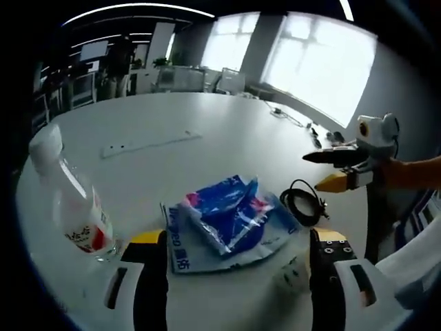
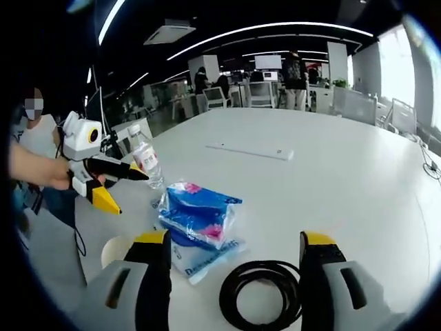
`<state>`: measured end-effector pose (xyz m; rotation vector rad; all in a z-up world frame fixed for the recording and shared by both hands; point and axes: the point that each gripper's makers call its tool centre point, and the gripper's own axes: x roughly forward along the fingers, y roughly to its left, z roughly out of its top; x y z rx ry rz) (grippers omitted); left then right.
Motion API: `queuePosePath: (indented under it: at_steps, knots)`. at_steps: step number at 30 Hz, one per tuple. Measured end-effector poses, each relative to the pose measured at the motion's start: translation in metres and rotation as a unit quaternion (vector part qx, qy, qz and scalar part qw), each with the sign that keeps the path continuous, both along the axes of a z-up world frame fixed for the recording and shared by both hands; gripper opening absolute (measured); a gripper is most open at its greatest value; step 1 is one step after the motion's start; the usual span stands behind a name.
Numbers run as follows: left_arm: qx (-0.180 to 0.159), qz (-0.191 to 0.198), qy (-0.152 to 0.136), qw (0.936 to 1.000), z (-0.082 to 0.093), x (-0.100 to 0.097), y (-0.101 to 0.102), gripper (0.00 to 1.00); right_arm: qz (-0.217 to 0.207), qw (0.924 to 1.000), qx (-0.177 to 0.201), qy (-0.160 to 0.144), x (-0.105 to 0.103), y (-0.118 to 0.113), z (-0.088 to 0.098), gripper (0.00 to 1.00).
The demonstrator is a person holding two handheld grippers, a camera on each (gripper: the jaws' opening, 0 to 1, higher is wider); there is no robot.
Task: Arrange the tabletop items into an orderly group along one side of the table until the central work area is clear of visible clutter.
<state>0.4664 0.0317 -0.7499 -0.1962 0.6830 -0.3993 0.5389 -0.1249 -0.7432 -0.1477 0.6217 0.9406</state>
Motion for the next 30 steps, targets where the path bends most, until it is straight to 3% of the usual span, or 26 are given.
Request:
queuePosePath:
  at_steps: [23,30]
  knots:
    - [-0.008,0.007,0.027,0.9996,-0.027,0.02,-0.001,0.76,0.011,0.9997,-0.005,0.021,0.009,0.017,-0.027,0.68]
    - [-0.01,0.015,0.036,0.9992,-0.034,0.023,-0.001,0.74,0.017,0.9994,-0.006,0.029,0.011,0.021,-0.032,0.59]
